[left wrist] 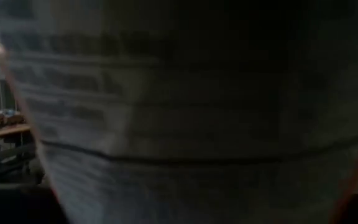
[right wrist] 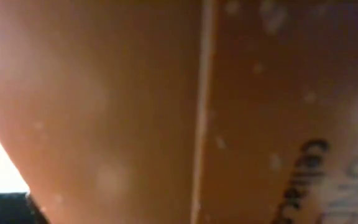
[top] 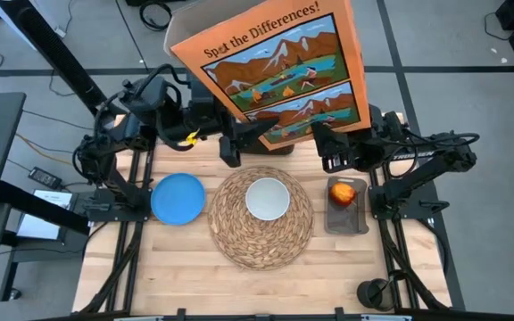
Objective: Arrange a breakfast setting
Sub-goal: Pour the cereal from the cereal box into the bowl
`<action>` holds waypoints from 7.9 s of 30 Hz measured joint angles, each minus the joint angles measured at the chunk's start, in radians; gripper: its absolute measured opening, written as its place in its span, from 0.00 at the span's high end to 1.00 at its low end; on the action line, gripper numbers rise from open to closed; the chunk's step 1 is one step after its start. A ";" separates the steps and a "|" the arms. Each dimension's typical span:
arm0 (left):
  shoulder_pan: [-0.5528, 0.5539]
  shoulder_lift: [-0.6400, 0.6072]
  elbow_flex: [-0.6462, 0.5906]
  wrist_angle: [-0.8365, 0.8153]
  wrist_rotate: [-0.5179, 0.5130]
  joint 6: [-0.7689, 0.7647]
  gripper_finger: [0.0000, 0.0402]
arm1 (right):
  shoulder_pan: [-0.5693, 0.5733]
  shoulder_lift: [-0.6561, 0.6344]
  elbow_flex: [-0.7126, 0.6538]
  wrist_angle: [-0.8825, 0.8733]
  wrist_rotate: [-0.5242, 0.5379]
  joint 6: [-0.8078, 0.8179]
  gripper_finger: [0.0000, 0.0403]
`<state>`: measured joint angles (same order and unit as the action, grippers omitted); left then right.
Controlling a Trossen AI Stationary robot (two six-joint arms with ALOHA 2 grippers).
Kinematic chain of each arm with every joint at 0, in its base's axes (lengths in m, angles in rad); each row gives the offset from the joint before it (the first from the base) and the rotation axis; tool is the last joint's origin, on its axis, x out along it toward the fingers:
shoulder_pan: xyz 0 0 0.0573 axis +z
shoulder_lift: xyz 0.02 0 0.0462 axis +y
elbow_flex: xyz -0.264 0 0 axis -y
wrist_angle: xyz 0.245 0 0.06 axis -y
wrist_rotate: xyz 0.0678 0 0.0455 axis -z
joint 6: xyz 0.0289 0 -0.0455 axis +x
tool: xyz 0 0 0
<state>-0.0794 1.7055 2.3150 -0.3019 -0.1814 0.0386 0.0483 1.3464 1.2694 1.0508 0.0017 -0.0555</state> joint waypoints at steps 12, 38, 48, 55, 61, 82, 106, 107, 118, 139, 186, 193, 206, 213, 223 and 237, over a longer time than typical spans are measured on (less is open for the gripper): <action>-0.005 -0.122 -0.001 -0.357 0.003 -0.016 0.21 | -0.001 -0.077 0.002 -0.044 0.007 -0.013 0.28; -0.034 -0.200 0.001 -0.670 -0.043 -0.063 0.21 | -0.041 -0.526 -0.487 -0.244 0.167 0.071 0.28; -0.026 -0.109 -0.002 -0.604 -0.154 -0.139 0.21 | -0.040 -0.832 -0.686 -0.437 0.087 0.228 0.28; -0.026 -0.099 0.001 -0.635 -0.217 -0.270 0.21 | -0.039 -1.045 -0.706 -0.692 -0.006 0.301 0.28; -0.026 -0.104 0.001 -0.711 -0.288 -0.379 0.21 | -0.039 -1.185 -0.707 -0.875 -0.030 0.339 0.29; -0.045 0.011 0.001 -0.843 -0.388 -0.475 0.21 | -0.039 -1.343 -0.795 -1.125 -0.065 0.349 0.29; -0.293 0.034 0.001 -1.260 -0.641 -0.924 0.21 | -0.039 -1.344 -1.105 -0.864 -0.081 0.377 0.29; -0.297 0.040 0.001 -1.270 -0.643 -0.941 0.21 | -0.039 -1.344 -1.108 -0.868 -0.081 0.376 0.29; -0.310 0.105 0.000 -1.268 -0.638 -0.966 0.21 | -0.039 -1.344 -1.155 -0.888 -0.075 0.370 0.29; -0.389 0.299 -0.001 -1.269 -0.548 -1.424 0.21 | -0.040 -1.344 -1.193 -0.517 -0.024 0.416 0.29; -0.146 -0.001 -0.527 -1.074 -0.446 -1.139 0.31 | -0.039 -1.343 -1.192 -0.425 -0.021 0.446 0.29; -0.107 -0.107 -0.991 -0.491 -0.412 -1.154 0.31 | -0.039 -1.342 -1.191 -0.491 0.035 0.443 0.29; -0.032 0.063 -1.118 -0.243 -0.286 -1.204 0.31 | -0.040 -1.337 -1.191 -0.516 0.088 0.427 0.29; -0.030 0.099 -1.118 -0.232 -0.267 -1.232 0.41 | -0.040 -1.333 -1.191 -0.529 0.095 0.427 0.29; -0.031 0.099 -1.118 -0.236 -0.269 -1.212 0.83 | -0.040 -1.329 -1.191 -0.520 0.090 0.430 0.29; -0.031 -0.019 -1.117 -0.490 -0.264 -1.238 0.96 | -0.040 -1.329 -1.191 -0.520 0.059 0.428 0.29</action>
<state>-0.1104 1.6862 1.1978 -0.7923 -0.4449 -1.1989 0.0087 0.0170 0.0780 0.5304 0.0610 0.3724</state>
